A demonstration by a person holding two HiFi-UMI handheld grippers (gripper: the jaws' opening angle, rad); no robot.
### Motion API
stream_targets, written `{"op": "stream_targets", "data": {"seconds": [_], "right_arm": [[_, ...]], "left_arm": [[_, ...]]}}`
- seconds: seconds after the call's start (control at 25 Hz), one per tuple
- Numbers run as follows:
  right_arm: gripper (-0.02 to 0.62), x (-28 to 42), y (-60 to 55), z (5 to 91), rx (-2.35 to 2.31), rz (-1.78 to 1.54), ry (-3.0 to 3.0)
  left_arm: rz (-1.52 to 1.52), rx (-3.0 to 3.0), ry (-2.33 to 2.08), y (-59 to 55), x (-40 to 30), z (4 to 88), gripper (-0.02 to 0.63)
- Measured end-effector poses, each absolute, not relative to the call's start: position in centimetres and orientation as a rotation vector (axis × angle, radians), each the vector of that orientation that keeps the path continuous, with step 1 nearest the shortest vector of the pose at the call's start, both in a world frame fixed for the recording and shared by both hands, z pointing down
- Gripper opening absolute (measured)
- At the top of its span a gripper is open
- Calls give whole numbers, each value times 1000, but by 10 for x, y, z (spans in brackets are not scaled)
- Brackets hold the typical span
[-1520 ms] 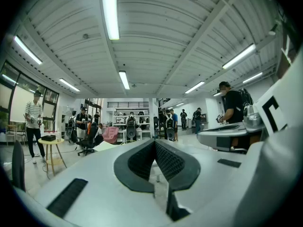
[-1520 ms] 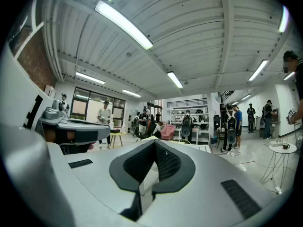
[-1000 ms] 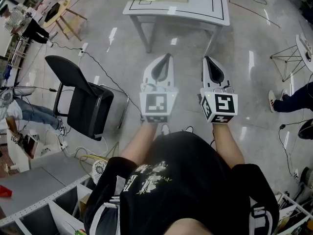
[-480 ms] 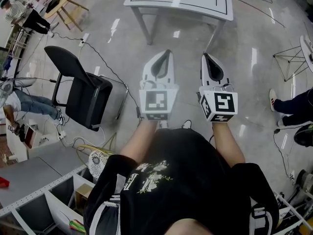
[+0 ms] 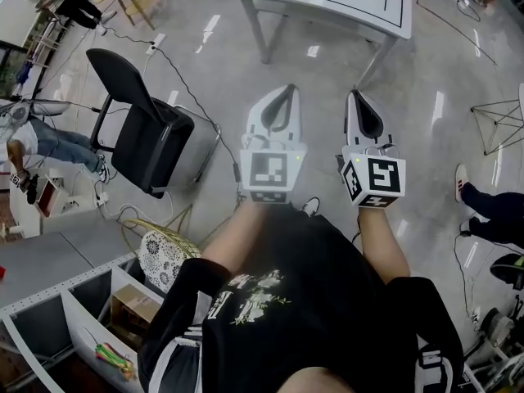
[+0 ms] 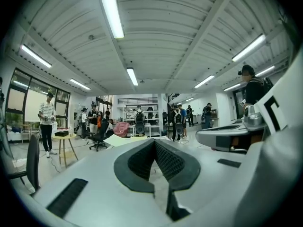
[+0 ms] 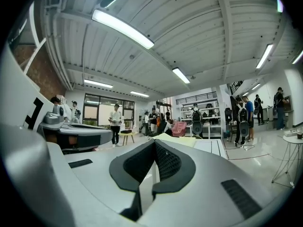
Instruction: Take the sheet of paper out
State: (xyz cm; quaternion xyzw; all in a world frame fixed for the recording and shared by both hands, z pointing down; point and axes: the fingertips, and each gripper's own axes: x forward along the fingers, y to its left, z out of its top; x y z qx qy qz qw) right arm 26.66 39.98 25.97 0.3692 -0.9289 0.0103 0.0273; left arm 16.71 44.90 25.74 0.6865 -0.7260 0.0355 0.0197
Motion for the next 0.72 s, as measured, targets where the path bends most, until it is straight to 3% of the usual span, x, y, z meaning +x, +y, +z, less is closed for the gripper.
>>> {"op": "stream_targets", "data": {"seconds": [0.72], "right_arm": [[-1, 173, 342, 227, 1142, -110, -2948]], "left_arm": [[50, 2152, -2291, 387, 76, 234, -6]]}}
